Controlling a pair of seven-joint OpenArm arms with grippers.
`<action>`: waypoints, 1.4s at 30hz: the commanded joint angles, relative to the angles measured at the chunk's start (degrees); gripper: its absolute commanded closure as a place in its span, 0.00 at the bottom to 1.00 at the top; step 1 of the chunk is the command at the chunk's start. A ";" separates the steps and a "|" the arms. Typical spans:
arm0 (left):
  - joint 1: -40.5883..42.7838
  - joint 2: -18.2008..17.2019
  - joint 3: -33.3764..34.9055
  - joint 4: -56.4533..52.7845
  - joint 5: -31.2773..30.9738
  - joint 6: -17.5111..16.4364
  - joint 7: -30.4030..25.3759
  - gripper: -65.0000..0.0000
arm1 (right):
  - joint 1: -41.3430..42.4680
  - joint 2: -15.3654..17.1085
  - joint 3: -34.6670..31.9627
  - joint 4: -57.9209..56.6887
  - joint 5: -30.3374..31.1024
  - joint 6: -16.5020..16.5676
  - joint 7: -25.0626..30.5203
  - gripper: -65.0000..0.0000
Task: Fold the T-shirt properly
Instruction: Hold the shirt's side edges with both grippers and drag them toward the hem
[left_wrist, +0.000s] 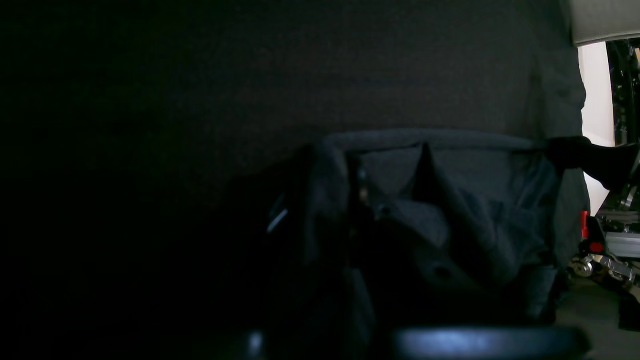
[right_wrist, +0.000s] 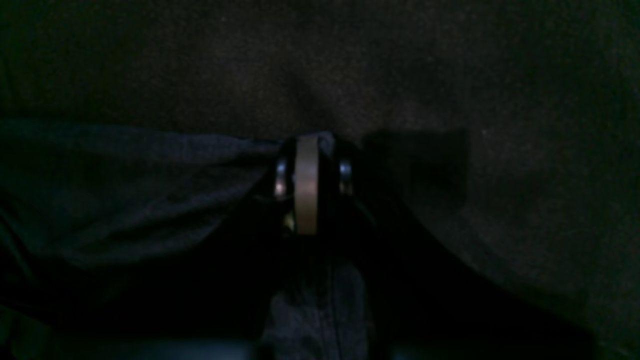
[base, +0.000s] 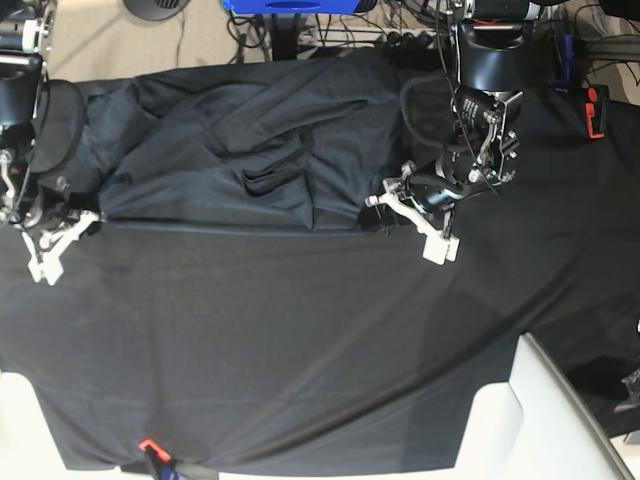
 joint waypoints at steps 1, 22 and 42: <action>-0.65 -0.08 0.00 0.64 -0.42 -0.25 -0.84 1.00 | 1.82 1.02 0.29 0.88 0.42 -0.10 0.92 0.98; -6.01 0.53 0.09 0.55 -0.42 4.14 -0.84 1.00 | 7.97 1.11 0.20 -3.78 0.16 -0.27 1.44 0.98; -12.08 0.36 4.66 -5.08 -0.42 4.32 -4.27 1.00 | 10.17 1.11 -4.46 -5.89 0.16 -0.53 9.27 0.98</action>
